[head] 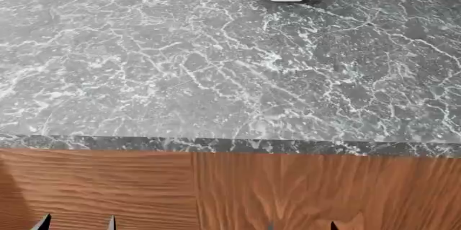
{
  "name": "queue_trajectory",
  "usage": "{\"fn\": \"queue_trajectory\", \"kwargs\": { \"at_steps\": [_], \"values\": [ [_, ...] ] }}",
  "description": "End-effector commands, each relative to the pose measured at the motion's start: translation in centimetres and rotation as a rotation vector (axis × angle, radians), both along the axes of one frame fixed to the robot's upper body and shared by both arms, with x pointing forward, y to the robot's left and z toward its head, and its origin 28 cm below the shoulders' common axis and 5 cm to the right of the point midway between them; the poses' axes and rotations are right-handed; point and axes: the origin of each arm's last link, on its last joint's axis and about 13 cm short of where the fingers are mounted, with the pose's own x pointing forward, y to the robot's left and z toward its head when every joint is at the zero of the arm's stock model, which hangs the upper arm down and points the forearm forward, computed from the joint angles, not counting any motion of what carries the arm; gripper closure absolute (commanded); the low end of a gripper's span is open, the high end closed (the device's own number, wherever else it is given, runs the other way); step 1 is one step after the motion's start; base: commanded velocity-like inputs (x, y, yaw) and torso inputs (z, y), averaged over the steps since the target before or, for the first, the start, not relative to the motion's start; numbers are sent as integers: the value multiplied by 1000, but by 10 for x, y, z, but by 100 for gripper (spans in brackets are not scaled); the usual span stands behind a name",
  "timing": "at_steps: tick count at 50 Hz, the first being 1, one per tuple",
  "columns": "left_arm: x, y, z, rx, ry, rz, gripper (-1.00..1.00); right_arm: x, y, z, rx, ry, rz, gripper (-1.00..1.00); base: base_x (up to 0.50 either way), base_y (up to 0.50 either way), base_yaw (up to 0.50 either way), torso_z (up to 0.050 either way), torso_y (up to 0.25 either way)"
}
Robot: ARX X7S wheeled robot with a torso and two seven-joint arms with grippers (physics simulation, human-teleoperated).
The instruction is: Place the cup inside the bowl on the dining table and move the bowl to any counter.
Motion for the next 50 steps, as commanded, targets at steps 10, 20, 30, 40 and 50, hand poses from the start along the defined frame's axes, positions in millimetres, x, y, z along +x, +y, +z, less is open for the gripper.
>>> {"fn": "queue_trajectory", "kwargs": {
  "at_steps": [10,20,30,40,50],
  "values": [
    [4,-4,-2,-11,25,3,-100,0,1,1,-13,-21,7,-100,-91,4,0,0,0],
    [11,-14,0,-15,20,10,-100,0,1,0,-20,-17,8,-100,-500,50,0,0,0],
    [12,-14,2,-21,12,20,-100,0,2,0,-36,-16,16,-100,-500,189,0,0,0],
    [8,-10,0,-18,18,25,-100,1,2,0,-44,-16,35,-100,-479,372,0,0,0],
    [10,-14,-1,-12,22,27,-100,1,3,0,-49,-11,37,-100,-210,500,0,0,0]
  ]
}}
